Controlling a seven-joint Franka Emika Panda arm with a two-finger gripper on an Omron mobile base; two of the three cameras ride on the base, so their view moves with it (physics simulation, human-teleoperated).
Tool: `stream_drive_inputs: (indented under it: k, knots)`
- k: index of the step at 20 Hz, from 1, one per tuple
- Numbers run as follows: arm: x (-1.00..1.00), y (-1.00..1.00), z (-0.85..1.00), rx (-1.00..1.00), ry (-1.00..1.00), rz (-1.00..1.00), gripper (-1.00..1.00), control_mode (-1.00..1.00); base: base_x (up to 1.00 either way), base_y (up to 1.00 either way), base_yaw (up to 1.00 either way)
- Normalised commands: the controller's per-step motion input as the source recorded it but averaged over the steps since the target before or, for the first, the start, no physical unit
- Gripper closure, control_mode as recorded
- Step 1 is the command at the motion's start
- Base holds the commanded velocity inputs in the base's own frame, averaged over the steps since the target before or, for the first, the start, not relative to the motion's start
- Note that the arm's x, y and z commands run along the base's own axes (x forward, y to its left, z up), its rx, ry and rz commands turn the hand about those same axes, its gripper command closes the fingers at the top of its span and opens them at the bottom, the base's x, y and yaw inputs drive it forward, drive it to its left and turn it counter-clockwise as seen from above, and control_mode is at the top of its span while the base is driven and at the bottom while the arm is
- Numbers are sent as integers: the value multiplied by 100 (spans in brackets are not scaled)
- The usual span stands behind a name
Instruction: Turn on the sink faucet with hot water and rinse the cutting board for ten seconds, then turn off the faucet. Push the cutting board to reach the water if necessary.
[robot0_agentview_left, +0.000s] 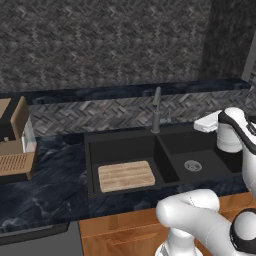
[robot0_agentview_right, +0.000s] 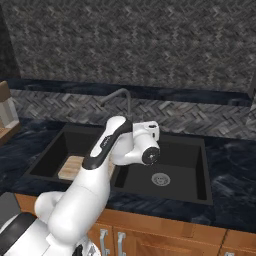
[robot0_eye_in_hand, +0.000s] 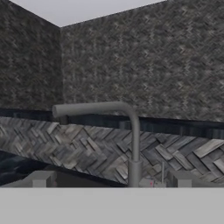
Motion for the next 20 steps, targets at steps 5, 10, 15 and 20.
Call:
stream_drive_inputs:
  k: [5, 10, 15, 20]
  knots:
    - [27, 0, -7, 0, 0, 0, -100, -100, 0, 0, 0]
    - [25, 0, -10, 0, 0, 0, -100, -100, 0, 0, 0]
    - [25, 0, -10, 0, 0, 0, -100, -100, 0, 0, 0]
    - [15, 0, -11, 0, 0, 0, -100, -100, 0, 0, 0]
